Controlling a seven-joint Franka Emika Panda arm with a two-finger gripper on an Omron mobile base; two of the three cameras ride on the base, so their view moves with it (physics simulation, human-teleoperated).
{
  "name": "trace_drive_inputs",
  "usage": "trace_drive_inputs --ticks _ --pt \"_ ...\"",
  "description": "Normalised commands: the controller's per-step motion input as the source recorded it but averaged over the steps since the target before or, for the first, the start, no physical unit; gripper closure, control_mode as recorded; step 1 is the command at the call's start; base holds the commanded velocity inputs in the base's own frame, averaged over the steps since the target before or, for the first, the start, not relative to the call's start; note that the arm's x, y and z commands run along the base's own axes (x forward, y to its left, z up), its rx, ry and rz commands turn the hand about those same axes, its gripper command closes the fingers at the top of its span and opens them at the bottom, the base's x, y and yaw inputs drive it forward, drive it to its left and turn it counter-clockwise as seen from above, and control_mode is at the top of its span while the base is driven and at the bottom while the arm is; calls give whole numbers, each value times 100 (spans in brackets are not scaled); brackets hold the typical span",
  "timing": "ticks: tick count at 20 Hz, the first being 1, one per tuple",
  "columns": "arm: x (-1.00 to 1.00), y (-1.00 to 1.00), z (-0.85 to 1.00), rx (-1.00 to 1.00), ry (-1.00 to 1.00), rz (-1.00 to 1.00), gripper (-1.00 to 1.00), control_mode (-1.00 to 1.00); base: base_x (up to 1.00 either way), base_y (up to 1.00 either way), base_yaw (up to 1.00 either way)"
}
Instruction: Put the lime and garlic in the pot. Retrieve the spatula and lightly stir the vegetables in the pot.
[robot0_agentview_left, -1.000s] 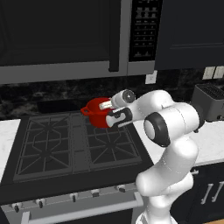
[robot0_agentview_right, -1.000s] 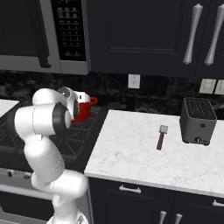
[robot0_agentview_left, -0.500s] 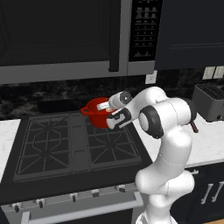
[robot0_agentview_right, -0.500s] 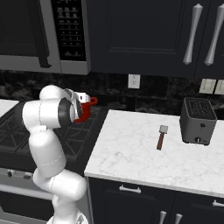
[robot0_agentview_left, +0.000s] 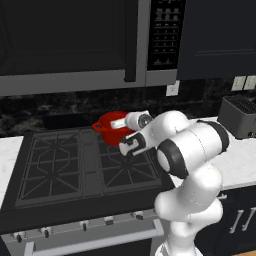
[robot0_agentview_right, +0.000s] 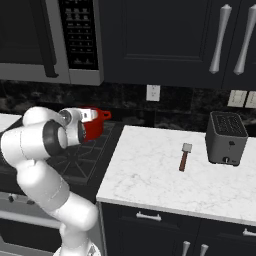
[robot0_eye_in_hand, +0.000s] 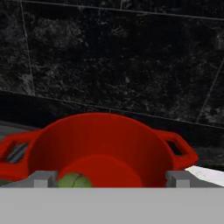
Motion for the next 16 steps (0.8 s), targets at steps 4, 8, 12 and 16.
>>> trace_drive_inputs --ticks 4,8,12,16 --pt "-92 -37 72 2 7 -1 -100 -100 0 0 0" --pt "-73 -53 56 0 3 -9 -100 -100 0 0 0" --pt "-55 -81 52 5 14 -11 -100 -100 0 0 0" --pt "-28 -100 15 4 21 -8 -100 -100 0 0 0"
